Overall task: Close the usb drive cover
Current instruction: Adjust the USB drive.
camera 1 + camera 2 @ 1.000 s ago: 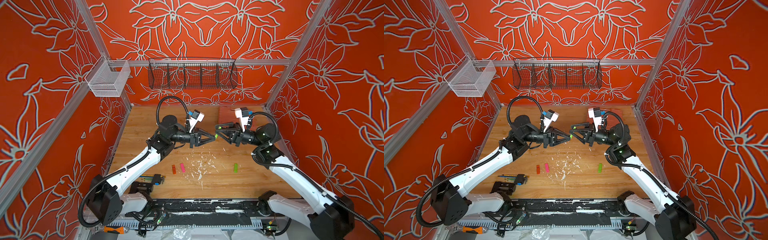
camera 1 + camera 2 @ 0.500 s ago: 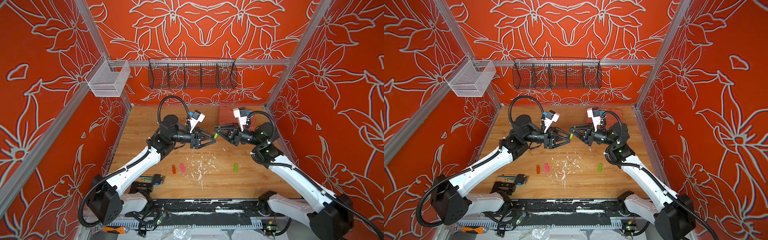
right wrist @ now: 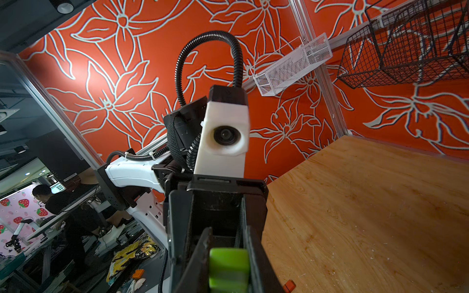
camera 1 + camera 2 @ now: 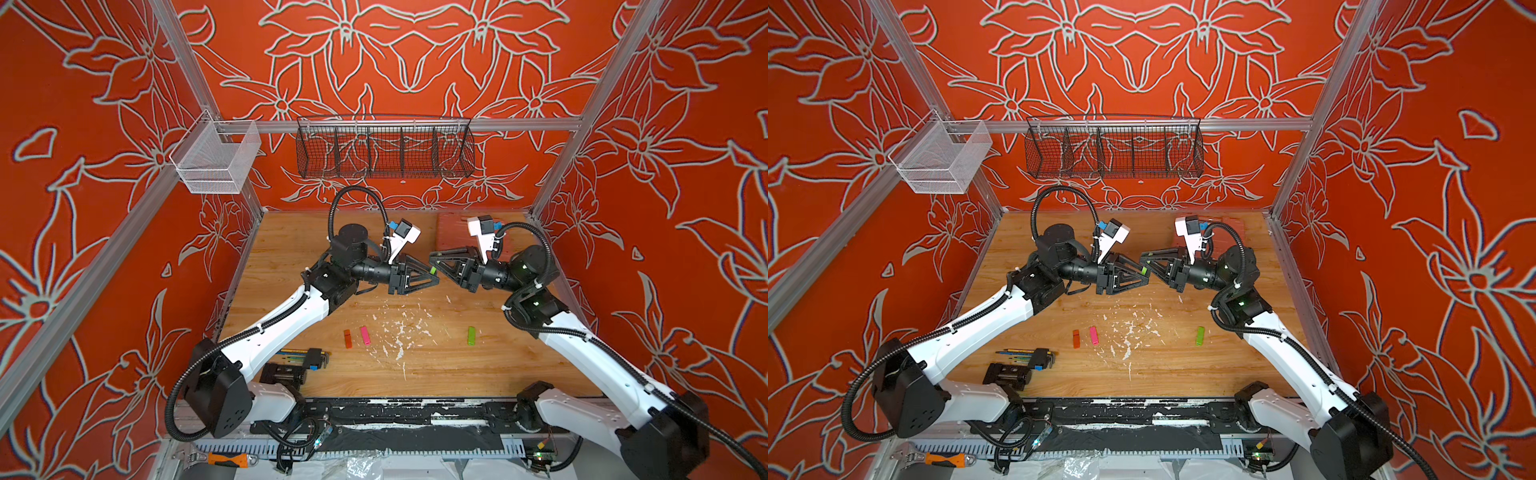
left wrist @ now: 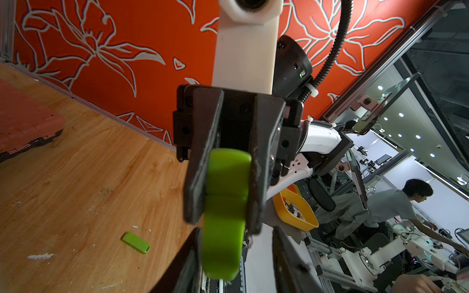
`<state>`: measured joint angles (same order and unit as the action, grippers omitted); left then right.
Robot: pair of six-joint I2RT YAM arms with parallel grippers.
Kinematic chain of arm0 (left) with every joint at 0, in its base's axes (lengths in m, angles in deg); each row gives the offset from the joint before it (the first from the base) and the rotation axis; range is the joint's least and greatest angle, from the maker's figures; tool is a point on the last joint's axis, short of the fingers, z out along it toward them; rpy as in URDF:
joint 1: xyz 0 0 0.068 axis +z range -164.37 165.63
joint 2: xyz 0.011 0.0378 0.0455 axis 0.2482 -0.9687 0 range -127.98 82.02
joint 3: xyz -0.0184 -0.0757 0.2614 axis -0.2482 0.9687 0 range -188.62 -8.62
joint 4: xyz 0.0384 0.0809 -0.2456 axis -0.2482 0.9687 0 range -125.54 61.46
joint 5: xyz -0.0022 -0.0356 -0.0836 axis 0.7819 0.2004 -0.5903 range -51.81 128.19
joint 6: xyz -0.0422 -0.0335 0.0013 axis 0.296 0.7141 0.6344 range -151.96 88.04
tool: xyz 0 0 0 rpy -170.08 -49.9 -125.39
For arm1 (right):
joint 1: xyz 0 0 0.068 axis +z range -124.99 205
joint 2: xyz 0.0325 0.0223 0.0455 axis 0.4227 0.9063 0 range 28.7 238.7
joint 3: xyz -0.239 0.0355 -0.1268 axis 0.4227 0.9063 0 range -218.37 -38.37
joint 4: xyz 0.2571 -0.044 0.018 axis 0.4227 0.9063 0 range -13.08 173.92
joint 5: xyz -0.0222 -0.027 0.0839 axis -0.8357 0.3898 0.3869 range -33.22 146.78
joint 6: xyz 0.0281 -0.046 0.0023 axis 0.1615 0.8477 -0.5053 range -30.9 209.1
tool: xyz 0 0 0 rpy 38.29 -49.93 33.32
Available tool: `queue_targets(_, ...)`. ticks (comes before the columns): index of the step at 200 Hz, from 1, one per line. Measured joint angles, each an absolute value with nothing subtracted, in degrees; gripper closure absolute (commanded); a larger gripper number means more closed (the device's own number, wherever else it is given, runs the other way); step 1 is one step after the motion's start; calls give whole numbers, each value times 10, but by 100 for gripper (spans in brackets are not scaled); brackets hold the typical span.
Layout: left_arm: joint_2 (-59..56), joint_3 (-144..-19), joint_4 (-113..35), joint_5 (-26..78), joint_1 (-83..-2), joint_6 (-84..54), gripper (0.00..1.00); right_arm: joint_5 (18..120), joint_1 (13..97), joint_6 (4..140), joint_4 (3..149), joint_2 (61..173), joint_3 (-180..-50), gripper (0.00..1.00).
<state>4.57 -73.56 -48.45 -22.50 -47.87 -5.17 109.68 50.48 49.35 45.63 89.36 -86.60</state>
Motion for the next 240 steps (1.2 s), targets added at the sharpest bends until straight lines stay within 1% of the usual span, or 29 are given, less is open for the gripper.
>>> queue_targets(14, 46, -737, -481, -225, -478, -54, 65, 1097, 505, 494, 453, 894, -865, 91)
queue_targets(82, 37, -759, -476, -225, -479, -62, 67, 1089, 514, 517, 478, 877, -861, 91)
queue_targets(90, 35, -762, -476, -226, -479, -62, 70, 1087, 515, 520, 481, 874, -861, 91)
queue_targets(104, 31, -765, -476, -230, -478, -62, 79, 1084, 515, 522, 484, 873, -861, 91)
queue_targets(121, 24, -767, -478, -236, -477, -72, 87, 1080, 515, 520, 489, 867, -860, 87)
queue_targets(131, 23, -766, -479, -237, -478, -78, 92, 1078, 514, 519, 493, 866, -860, 82)
queue_targets(134, 22, -766, -479, -237, -478, -78, 92, 1077, 514, 519, 493, 866, -859, 78)
queue_targets(143, 22, -766, -479, -238, -477, -79, 95, 1072, 515, 518, 495, 865, -859, 63)
queue_targets(147, 22, -766, -478, -238, -477, -78, 96, 1069, 515, 521, 496, 864, -859, 58)
queue_targets(160, 22, -766, -476, -237, -478, -77, 100, 1056, 516, 535, 506, 861, -858, 48)
queue_targets(166, 22, -766, -474, -237, -478, -77, 100, 1048, 517, 542, 519, 858, -859, 43)
queue_targets(179, 22, -766, -471, -236, -479, -77, 100, 1036, 517, 558, 550, 851, -864, 41)
queue_targets(217, 22, -766, -461, -235, -479, -78, 100, 1025, 517, 591, 621, 845, -894, 37)
queue_targets(240, 22, -766, -458, -235, -479, -79, 100, 1022, 517, 603, 647, 844, -918, 38)
